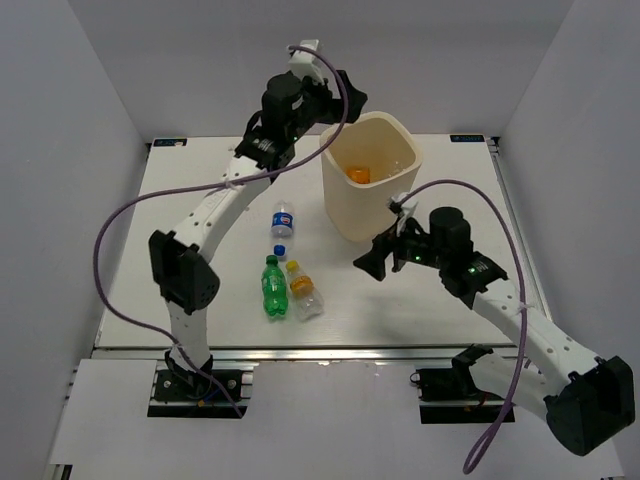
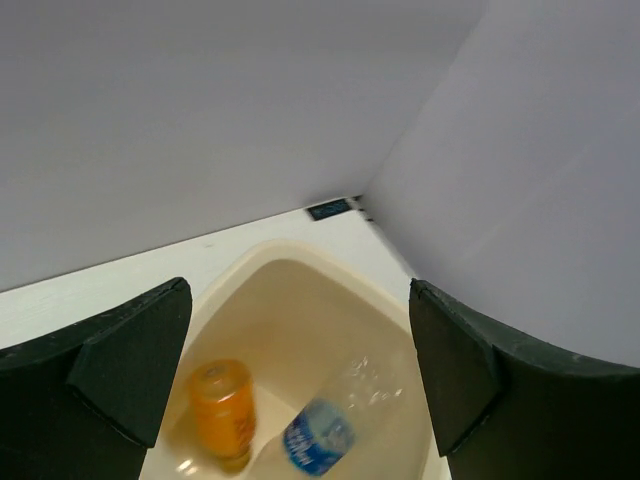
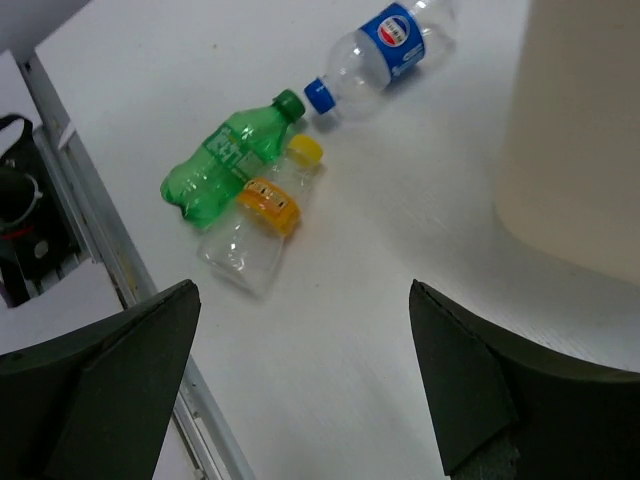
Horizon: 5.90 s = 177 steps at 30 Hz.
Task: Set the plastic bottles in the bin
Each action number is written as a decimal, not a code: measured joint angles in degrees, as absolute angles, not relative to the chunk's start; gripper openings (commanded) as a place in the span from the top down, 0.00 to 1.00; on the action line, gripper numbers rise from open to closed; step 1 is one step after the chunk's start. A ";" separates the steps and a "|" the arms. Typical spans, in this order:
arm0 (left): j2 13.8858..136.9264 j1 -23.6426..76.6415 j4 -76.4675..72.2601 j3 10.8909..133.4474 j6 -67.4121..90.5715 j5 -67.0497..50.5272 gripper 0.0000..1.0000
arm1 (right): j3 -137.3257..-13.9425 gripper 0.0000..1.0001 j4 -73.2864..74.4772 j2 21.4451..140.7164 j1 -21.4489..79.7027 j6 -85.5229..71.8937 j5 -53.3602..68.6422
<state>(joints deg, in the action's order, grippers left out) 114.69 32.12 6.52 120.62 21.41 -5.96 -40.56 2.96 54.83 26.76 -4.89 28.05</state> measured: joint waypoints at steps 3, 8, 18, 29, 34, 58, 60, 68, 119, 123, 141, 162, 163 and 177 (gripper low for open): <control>106.50 32.10 6.90 112.25 18.37 0.14 0.02 | -42.87 0.11 4.51 58.48 32.82 -2.92 25.39; 91.13 30.79 5.58 92.62 15.68 12.97 0.02 | -48.80 0.11 8.25 68.27 43.59 -0.08 20.05; 81.97 9.23 9.72 61.14 30.09 21.28 0.02 | -67.61 0.11 11.62 94.11 55.31 -1.65 8.82; 79.44 9.52 13.08 56.86 34.52 21.91 0.02 | -69.47 0.27 16.10 106.89 56.34 -10.50 -1.43; 78.15 9.50 11.42 56.66 35.03 20.10 0.02 | -69.41 0.55 16.62 106.08 56.38 -12.49 -2.66; 72.01 9.50 13.58 52.64 41.30 10.39 0.02 | -94.89 0.13 11.42 91.37 34.11 -5.93 -9.28; 71.88 9.50 13.96 51.86 41.63 8.08 0.02 | -96.36 0.11 13.50 93.34 32.60 -5.98 -10.20; 70.02 12.95 18.13 44.36 41.56 -1.65 0.02 | -97.78 0.11 17.47 93.62 29.71 -4.34 -13.91; 74.87 29.95 26.50 76.27 34.41 15.51 0.63 | -46.96 0.11 -0.43 56.60 4.36 -13.87 -20.14; 87.66 29.98 18.92 92.58 31.42 8.12 0.63 | -46.09 0.11 -0.56 56.64 3.51 -11.90 -20.01; 119.83 32.12 19.62 127.31 26.06 -13.72 0.02 | -45.89 0.11 -1.48 59.77 1.45 -10.00 -17.74; 95.35 16.69 17.54 73.30 23.22 0.99 0.02 | -45.91 0.11 -2.00 62.35 -1.80 -12.88 -17.80; 97.08 16.86 17.30 73.10 22.83 -0.25 0.02 | -45.91 0.11 -2.13 62.24 -1.85 -12.91 -17.56; 112.25 17.37 16.88 74.48 22.15 -7.92 0.52 | -42.57 0.11 -7.81 55.88 -1.91 -12.88 -15.84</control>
